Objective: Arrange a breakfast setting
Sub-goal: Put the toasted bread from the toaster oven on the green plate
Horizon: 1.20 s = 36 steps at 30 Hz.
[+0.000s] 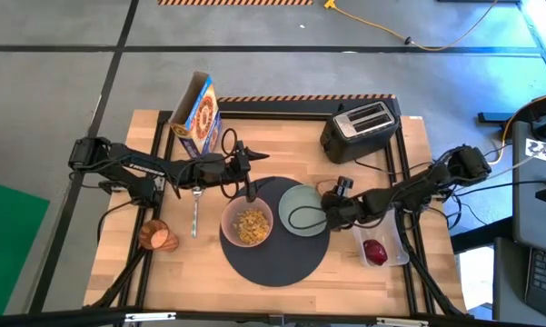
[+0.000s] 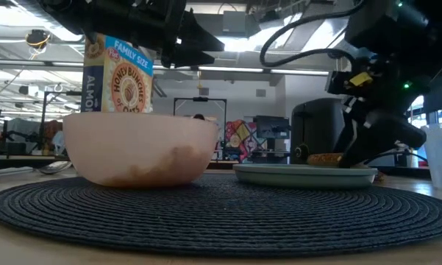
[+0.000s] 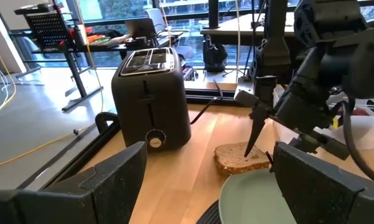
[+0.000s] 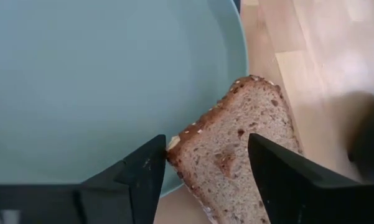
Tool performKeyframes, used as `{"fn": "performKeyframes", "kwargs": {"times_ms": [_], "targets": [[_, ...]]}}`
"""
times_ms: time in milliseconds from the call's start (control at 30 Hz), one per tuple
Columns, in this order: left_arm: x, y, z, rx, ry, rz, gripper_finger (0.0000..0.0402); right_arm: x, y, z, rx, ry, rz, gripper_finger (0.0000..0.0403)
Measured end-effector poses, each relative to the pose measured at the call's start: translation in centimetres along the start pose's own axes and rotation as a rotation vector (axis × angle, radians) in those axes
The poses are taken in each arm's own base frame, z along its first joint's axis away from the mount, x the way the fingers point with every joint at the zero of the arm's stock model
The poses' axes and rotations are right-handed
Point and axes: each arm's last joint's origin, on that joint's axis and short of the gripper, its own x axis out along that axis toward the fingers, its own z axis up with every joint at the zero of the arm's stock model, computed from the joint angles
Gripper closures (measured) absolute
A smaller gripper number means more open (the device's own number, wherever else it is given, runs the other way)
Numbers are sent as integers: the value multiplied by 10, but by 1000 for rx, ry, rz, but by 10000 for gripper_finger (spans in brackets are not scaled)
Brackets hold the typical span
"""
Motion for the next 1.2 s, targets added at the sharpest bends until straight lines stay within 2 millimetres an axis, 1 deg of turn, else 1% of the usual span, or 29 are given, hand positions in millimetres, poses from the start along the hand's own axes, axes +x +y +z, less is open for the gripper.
{"fn": "performKeyframes", "kwargs": {"times_ms": [467,767,867,967,1100,1200], "targets": [[0,0,0,2,4,0,70,9,3,-2,-9,16,-19,189],[0,0,-1,2,6,0,70,8,3,0,-11,11,-34,191],[0,0,0,2,6,0,70,7,4,4,-4,1,-32,208],[0,0,-1,2,6,0,70,6,4,5,-6,1,-37,237],[0,0,0,2,6,0,70,6,2,3,-22,25,-47,275],[0,0,0,2,6,0,70,5,2,2,-27,33,-51,294]]}}
